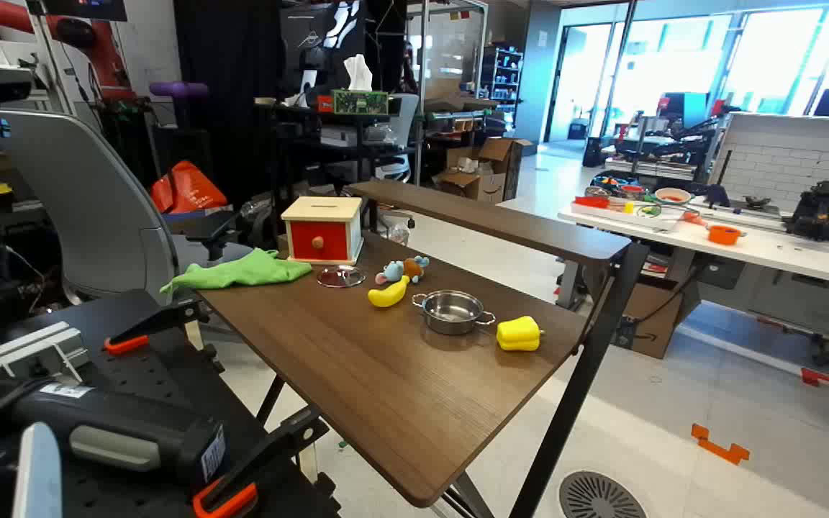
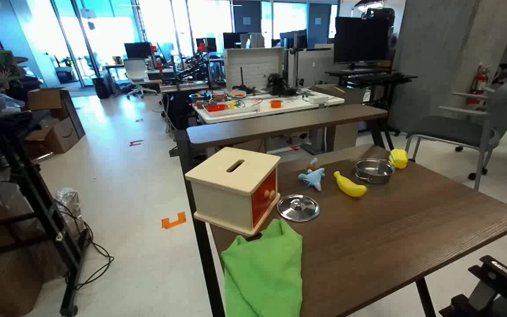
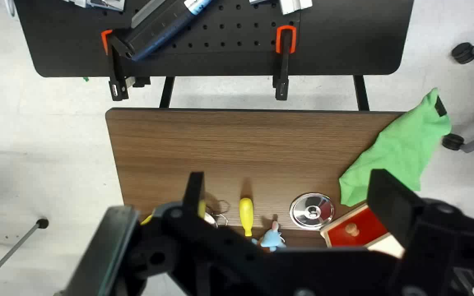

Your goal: Open the drawer

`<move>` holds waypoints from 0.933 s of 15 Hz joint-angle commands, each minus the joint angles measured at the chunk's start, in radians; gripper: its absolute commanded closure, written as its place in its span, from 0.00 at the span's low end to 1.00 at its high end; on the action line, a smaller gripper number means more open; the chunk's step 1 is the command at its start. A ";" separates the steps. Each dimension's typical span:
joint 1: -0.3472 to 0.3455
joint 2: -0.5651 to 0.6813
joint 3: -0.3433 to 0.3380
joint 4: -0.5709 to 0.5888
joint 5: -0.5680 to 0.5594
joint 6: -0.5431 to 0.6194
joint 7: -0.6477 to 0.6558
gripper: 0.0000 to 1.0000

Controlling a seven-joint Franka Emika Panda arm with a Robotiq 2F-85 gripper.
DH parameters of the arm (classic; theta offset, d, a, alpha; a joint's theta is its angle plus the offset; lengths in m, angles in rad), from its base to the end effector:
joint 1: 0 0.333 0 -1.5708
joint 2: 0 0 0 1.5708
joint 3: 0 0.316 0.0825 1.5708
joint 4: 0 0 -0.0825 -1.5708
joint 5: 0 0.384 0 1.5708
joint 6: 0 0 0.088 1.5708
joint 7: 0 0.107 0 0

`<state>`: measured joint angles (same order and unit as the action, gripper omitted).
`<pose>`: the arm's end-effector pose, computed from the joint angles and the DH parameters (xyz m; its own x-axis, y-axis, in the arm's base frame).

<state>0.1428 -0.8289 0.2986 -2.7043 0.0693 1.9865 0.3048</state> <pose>0.2860 0.1392 0.4632 0.9905 0.0353 0.1330 0.0196 -0.9928 0.1179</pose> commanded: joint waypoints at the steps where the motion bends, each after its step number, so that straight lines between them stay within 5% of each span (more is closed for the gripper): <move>1: 0.006 0.001 -0.005 0.002 -0.005 -0.002 0.003 0.00; 7: -0.003 0.254 0.029 0.054 -0.069 0.193 -0.073 0.00; 14: -0.129 0.690 0.137 0.199 -0.264 0.470 -0.114 0.00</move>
<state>0.0794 -0.3343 0.3955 -2.6099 -0.0919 2.3759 0.1916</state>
